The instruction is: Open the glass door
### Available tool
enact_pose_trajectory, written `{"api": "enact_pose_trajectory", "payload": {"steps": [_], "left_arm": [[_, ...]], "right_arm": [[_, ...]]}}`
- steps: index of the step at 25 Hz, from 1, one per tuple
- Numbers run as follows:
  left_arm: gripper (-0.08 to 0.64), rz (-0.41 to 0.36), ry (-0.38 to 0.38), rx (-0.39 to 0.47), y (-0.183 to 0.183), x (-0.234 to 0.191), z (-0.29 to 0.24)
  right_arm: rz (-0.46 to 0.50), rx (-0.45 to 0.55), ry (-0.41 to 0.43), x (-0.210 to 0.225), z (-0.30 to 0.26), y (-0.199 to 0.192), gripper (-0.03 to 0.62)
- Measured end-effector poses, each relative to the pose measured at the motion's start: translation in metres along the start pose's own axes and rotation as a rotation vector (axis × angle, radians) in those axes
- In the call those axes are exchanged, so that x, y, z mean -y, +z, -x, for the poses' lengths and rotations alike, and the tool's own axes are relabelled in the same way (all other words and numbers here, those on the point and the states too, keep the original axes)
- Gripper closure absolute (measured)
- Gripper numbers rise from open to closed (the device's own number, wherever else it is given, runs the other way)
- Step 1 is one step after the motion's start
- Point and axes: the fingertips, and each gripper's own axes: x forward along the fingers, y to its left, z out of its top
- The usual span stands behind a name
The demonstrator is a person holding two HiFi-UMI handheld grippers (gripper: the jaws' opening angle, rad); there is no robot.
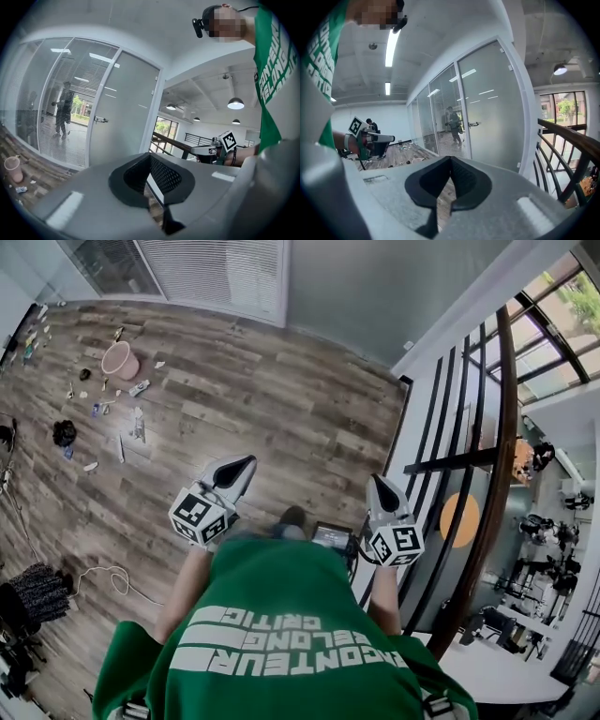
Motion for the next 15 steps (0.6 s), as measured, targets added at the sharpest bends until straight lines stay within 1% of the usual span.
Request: {"api": "enact_pose_trajectory", "payload": {"steps": [4, 8, 12, 15], "left_arm": [[0.545, 0.01, 0.01, -0.001, -0.002, 0.001, -0.014], [0.545, 0.018, 0.019, 0.003, 0.002, -0.008, -0.029], [0.545, 0.035, 0.005, 0.002, 0.001, -0.015, -0.052], [0.545, 0.036, -0.005, 0.005, 0.003, -0.025, -0.077]], "right_arm": [[0.004, -0.008, 0.017, 0.012, -0.009, 0.001, 0.598], [0.003, -0.014, 0.017, 0.023, -0.019, 0.004, 0.598], [-0.001, -0.029, -0.016, 0.042, -0.018, 0.004, 0.598], [-0.009, -0.029, -0.042, 0.066, -0.027, 0.006, 0.598]]}}
